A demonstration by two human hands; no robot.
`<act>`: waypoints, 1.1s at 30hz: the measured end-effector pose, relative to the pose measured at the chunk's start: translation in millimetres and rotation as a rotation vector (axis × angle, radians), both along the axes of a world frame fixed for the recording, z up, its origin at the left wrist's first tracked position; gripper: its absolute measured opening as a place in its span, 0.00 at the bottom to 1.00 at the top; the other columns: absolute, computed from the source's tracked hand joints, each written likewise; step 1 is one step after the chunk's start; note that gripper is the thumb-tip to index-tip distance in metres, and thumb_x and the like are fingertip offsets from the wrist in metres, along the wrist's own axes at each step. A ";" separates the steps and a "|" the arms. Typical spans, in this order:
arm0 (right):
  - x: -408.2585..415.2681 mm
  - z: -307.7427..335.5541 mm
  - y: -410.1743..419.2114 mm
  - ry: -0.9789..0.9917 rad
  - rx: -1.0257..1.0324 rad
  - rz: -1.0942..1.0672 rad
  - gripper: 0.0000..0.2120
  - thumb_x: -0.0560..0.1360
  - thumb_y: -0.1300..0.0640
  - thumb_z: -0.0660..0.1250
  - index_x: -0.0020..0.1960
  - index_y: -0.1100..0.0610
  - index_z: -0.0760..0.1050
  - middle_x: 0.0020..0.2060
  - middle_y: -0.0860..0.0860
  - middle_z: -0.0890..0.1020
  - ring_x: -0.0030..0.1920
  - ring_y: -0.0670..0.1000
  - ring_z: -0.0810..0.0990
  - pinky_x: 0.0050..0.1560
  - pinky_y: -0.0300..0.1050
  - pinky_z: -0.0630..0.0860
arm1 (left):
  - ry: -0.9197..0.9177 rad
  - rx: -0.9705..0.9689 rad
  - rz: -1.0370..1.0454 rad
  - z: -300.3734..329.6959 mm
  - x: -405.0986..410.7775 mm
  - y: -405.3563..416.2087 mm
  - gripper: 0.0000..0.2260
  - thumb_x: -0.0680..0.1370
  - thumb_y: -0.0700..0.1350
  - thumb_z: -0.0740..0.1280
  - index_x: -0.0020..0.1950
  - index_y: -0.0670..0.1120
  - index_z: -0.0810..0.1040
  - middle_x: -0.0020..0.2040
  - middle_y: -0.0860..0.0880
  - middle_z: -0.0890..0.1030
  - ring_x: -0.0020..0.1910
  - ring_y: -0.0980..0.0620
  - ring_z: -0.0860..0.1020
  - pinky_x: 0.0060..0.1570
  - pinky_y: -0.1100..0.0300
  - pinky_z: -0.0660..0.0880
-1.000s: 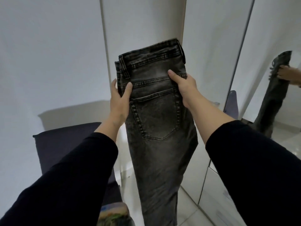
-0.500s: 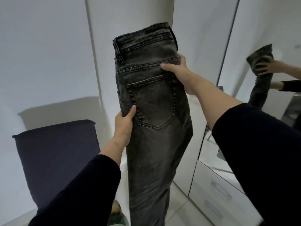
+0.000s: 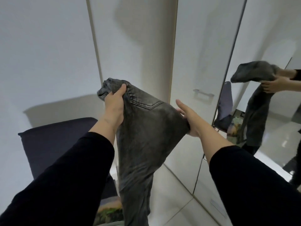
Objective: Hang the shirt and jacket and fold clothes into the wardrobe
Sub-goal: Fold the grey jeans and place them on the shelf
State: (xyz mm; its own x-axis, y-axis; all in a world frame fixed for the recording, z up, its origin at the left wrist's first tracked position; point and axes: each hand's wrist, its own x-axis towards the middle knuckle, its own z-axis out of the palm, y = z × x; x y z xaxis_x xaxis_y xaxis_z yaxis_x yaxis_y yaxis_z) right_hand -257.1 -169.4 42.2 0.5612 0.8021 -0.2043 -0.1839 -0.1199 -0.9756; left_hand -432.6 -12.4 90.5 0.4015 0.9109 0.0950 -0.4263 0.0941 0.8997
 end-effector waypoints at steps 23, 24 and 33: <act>-96.2 -31.1 84.5 0.024 0.059 0.186 0.19 0.71 0.62 0.73 0.57 0.56 0.69 0.54 0.50 0.79 0.50 0.49 0.76 0.59 0.45 0.68 | 0.250 0.047 -0.003 36.5 -92.4 42.9 0.11 0.77 0.50 0.62 0.38 0.46 0.78 0.33 0.48 0.80 0.34 0.49 0.77 0.39 0.60 0.73; -95.9 -25.1 86.6 0.040 0.080 0.172 0.16 0.71 0.61 0.72 0.56 0.57 0.71 0.53 0.50 0.80 0.49 0.49 0.77 0.56 0.46 0.70 | 0.258 0.057 -0.014 34.3 -96.6 45.6 0.11 0.76 0.49 0.62 0.37 0.46 0.78 0.34 0.48 0.80 0.34 0.49 0.77 0.41 0.59 0.72; -108.5 40.9 103.6 0.045 0.114 0.177 0.06 0.76 0.53 0.68 0.47 0.56 0.77 0.44 0.51 0.83 0.44 0.50 0.80 0.39 0.44 0.73 | 0.514 -0.032 0.068 4.8 -128.8 76.8 0.10 0.78 0.50 0.66 0.47 0.42 0.77 0.43 0.45 0.82 0.38 0.48 0.80 0.39 0.58 0.78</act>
